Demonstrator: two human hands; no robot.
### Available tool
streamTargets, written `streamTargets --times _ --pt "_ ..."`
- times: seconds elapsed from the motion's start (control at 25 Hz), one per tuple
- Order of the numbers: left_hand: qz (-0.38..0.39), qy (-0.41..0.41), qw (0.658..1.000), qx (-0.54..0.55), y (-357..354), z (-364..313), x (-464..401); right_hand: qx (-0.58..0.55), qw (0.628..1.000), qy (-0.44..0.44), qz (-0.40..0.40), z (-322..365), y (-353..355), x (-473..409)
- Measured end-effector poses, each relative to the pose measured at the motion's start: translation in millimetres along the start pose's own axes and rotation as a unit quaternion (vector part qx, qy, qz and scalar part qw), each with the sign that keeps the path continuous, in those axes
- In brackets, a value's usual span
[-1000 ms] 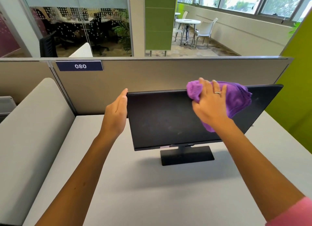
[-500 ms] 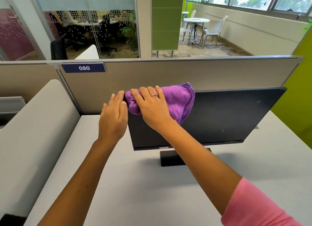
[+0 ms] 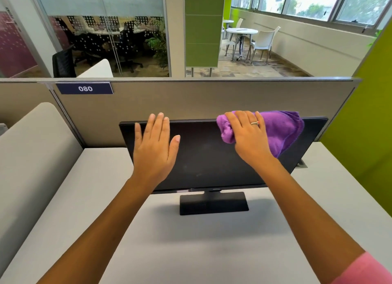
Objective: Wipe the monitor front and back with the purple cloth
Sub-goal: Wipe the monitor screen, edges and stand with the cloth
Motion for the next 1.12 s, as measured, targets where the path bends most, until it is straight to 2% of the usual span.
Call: streamTargets --times 0.24,0.48,0.72,1.0,1.12 --pt "0.050 -0.080 0.995 0.043 -9 -70 -30 0.009 0.997 -0.071 0.040 -95 6 23" --pt "0.048 -0.088 0.995 0.025 -18 -103 -39 0.017 0.993 -0.111 0.044 -153 5 34" --pt "0.032 -0.070 0.997 0.025 -28 -104 -33 0.019 0.990 -0.136 0.016 -116 -2 22" --pt "0.031 -0.061 0.997 0.029 -29 -106 -33 -0.019 1.000 0.006 0.009 -19 -7 10" --pt "0.038 -0.070 0.996 0.026 -28 -102 -33 -0.030 0.999 0.036 -0.009 -15 -9 7"
Point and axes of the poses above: each hand's wrist, its own x-axis away from the middle knuckle, its own y-axis out of the back of the hand, z = x × y, the point moved 1 cm from there along -x, towards the middle knuckle, and after that the axes turned 2 degrees about -z, right-handed, at the moved point
